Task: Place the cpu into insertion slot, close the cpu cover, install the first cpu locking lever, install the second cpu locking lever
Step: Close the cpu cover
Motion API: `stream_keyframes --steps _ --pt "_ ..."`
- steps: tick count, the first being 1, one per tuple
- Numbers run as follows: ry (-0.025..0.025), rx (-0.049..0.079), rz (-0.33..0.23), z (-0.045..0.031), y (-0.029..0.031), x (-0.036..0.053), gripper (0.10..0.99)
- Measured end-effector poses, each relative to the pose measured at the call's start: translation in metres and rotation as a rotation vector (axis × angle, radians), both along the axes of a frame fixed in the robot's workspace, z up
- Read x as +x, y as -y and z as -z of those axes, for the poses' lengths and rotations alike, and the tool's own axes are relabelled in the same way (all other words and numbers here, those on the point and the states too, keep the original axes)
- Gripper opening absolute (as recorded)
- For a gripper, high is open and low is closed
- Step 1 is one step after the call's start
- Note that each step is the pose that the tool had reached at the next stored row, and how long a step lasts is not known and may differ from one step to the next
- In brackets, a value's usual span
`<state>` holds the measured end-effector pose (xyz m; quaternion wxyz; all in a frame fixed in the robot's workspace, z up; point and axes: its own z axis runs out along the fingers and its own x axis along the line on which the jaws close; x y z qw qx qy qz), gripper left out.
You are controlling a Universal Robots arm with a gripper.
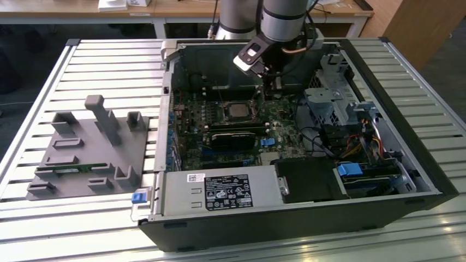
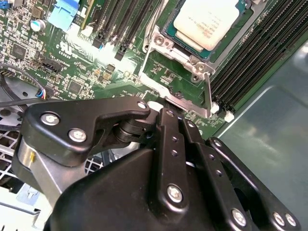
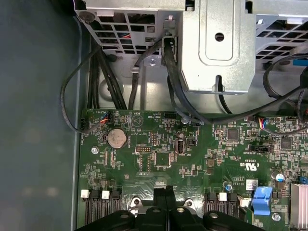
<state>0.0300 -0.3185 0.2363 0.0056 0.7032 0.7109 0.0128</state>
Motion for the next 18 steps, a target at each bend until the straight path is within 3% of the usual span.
stream_keyframes --steps 18 --pt "0.0 0.0 0.0 0.0 0.0 -0.0064 0.106"
